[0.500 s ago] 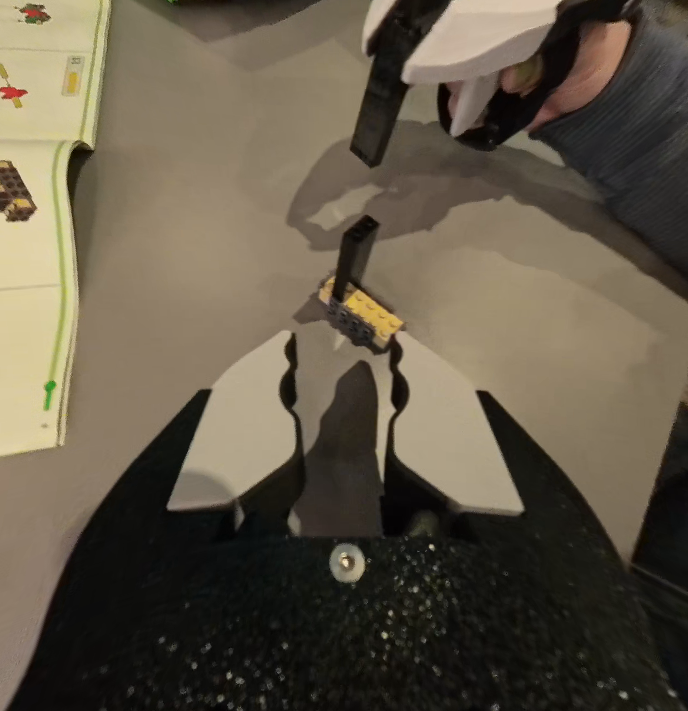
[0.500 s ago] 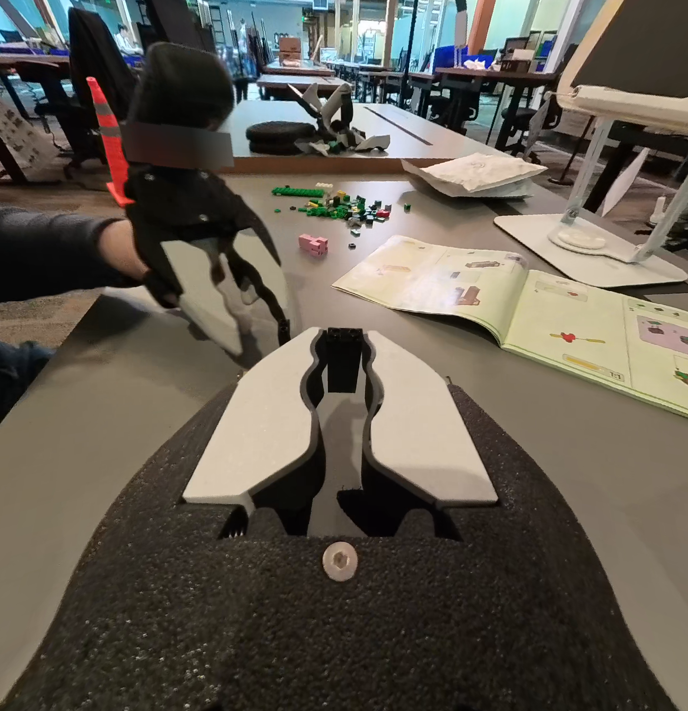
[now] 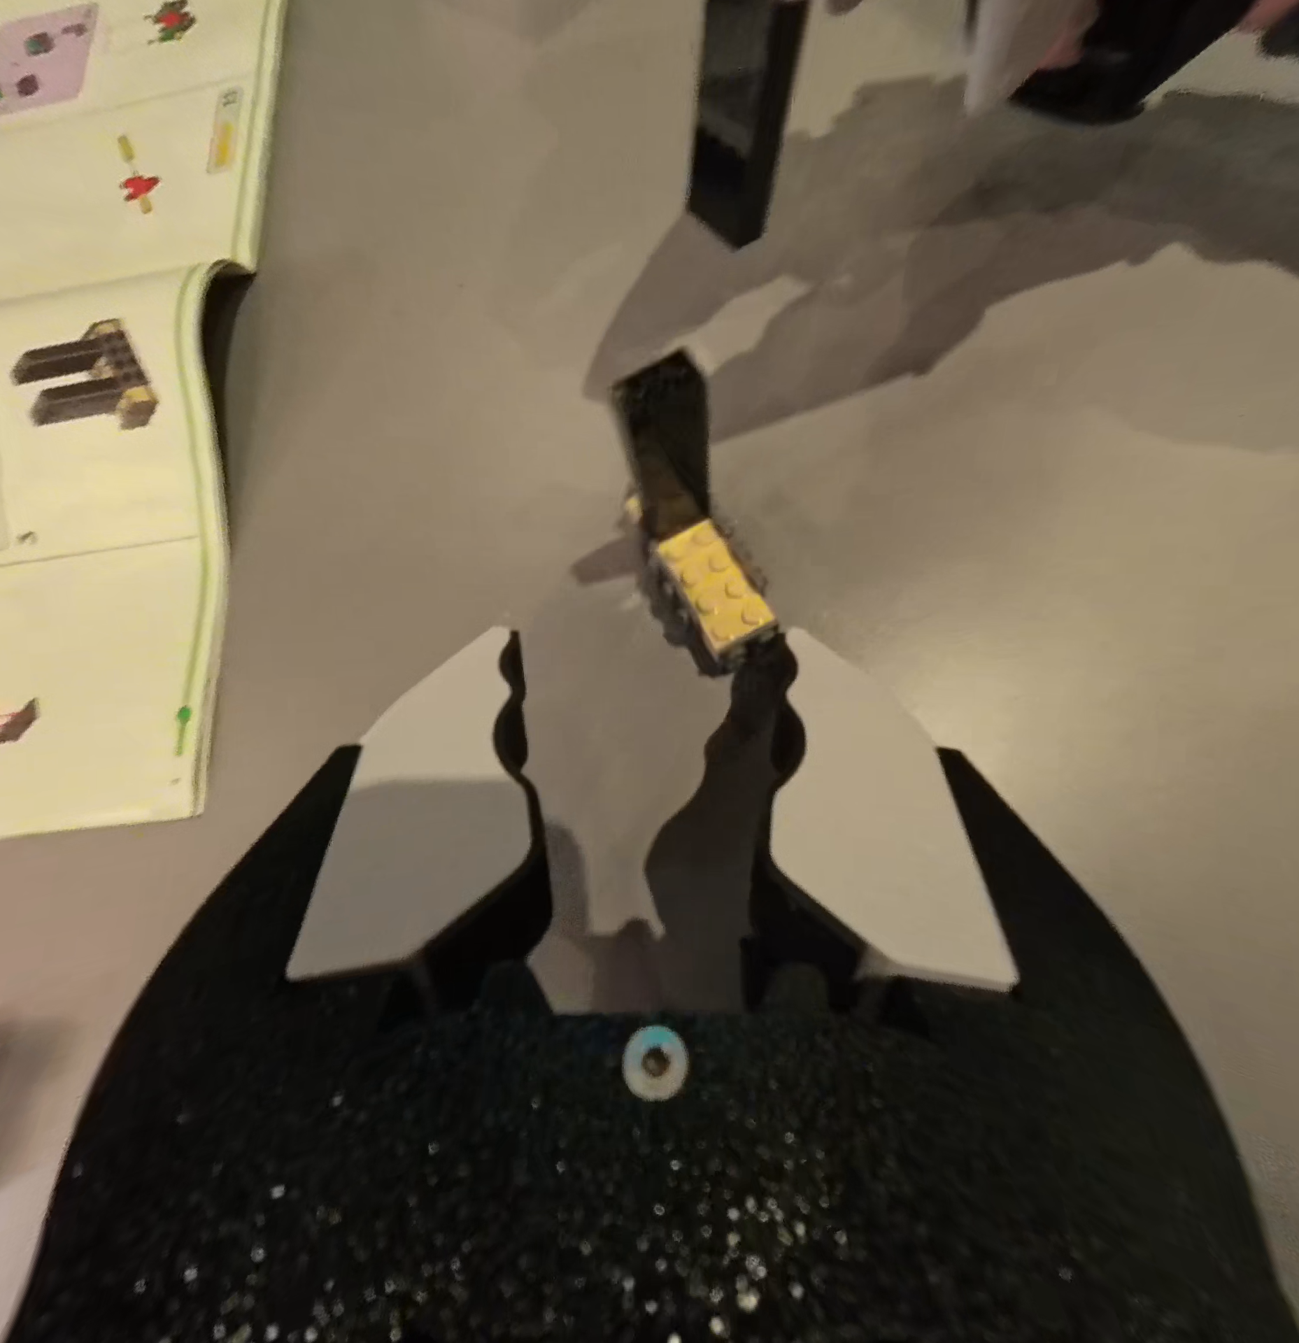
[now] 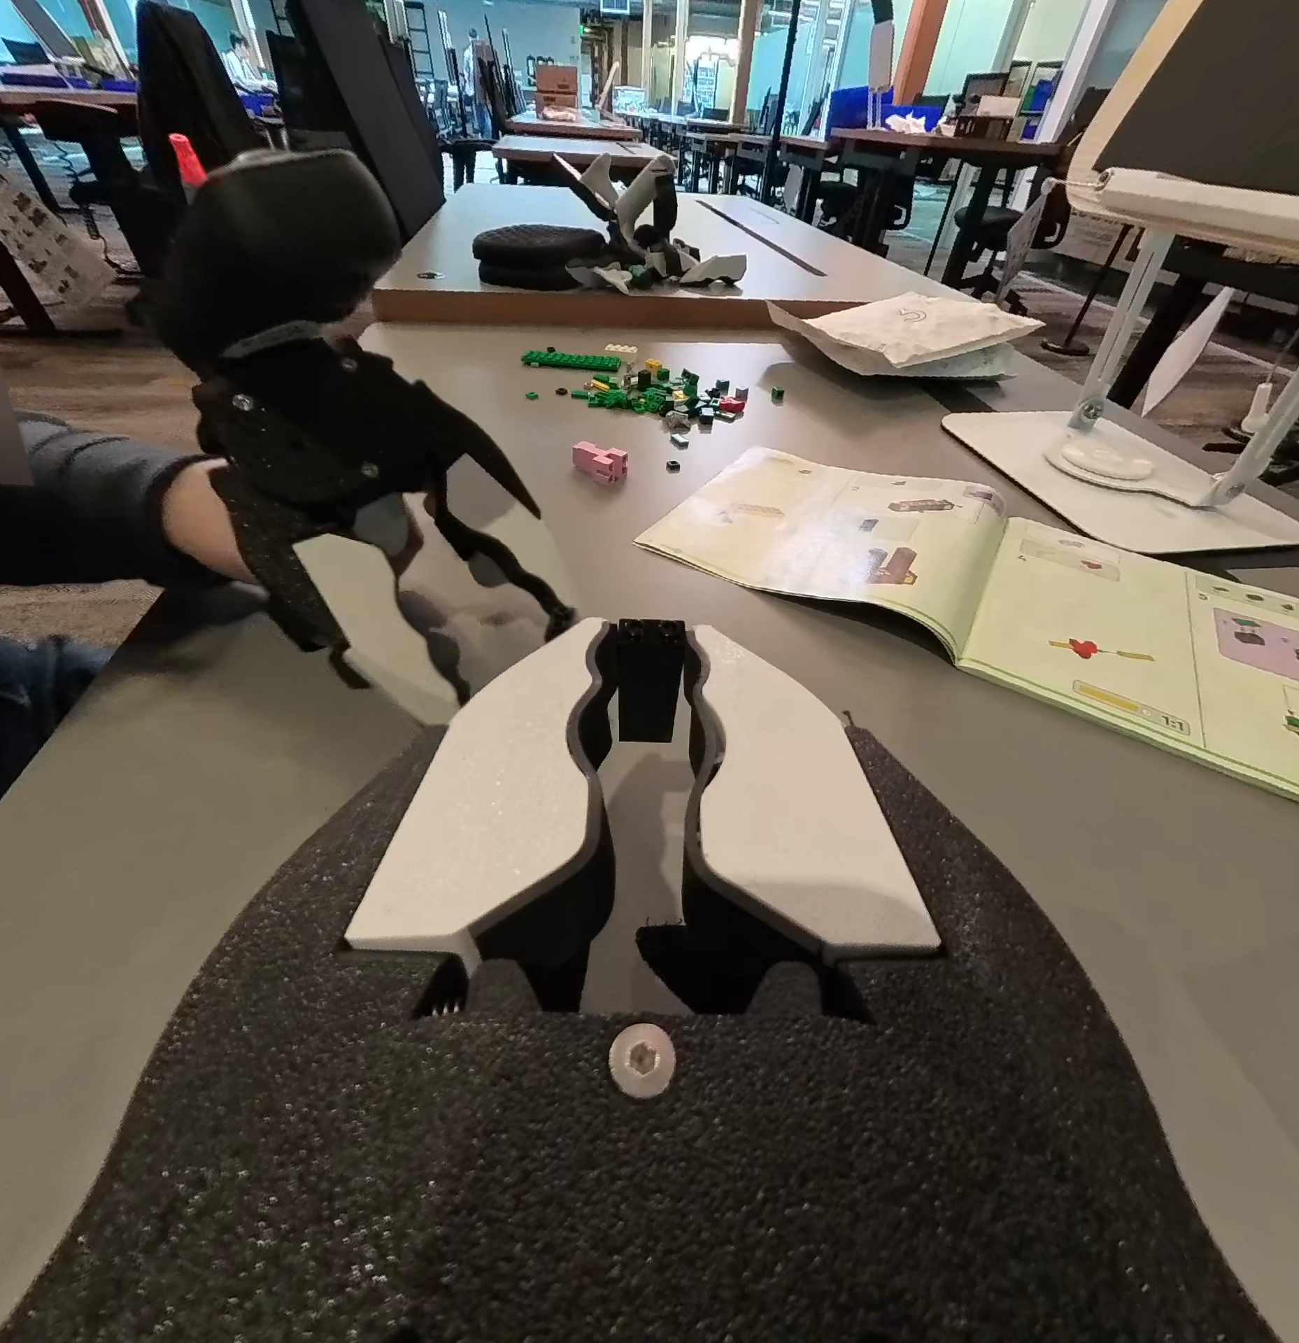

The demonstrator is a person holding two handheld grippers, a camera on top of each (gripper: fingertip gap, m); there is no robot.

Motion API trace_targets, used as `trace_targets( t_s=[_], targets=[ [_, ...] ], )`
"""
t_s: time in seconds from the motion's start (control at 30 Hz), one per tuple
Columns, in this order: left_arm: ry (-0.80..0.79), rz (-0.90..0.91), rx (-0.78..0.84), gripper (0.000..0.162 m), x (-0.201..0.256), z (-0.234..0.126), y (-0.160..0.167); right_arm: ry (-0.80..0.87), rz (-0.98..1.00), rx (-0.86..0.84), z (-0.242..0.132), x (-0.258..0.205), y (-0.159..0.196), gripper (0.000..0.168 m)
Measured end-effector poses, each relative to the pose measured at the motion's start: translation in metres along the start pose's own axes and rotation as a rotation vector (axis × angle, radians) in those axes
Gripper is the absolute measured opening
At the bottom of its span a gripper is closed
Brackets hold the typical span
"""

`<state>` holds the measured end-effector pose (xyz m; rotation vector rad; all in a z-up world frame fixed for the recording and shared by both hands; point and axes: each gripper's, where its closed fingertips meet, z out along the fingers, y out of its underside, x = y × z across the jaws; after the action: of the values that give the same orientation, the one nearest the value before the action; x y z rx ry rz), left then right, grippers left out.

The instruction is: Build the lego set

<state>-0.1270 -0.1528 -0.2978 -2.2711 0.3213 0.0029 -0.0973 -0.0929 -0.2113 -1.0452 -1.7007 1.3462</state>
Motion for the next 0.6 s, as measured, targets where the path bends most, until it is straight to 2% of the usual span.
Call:
trace_targets(
  t_s=[0.03, 0.13, 0.23, 0.5, 0.6],
  targets=[
    [-0.026, 0.002, -0.005, 0.062, -0.006, -0.002, 0.002, 0.0, 0.0, 0.001, 0.0, 0.0, 0.0, 0.017],
    [-0.032, -0.019, 0.018, 0.058, -0.014, -0.008, 0.004, -0.002, 0.002, 0.004, 0.0, 0.0, 0.0, 0.017],
    [0.106, -0.031, 0.087, 0.057, 0.004, -0.009, -0.004, -0.004, 0.001, 0.004, 0.001, -0.001, -0.001, 0.017],
    [0.183, 0.09, 0.031, 0.04, 0.006, 0.003, -0.001, -0.014, 0.004, 0.001, 0.001, -0.002, 0.001, 0.017],
    [0.182, 0.098, 0.006, 0.04, 0.003, 0.003, 0.0, 0.007, -0.001, -0.011, -0.002, 0.002, 0.004, 0.017]
  ],
)
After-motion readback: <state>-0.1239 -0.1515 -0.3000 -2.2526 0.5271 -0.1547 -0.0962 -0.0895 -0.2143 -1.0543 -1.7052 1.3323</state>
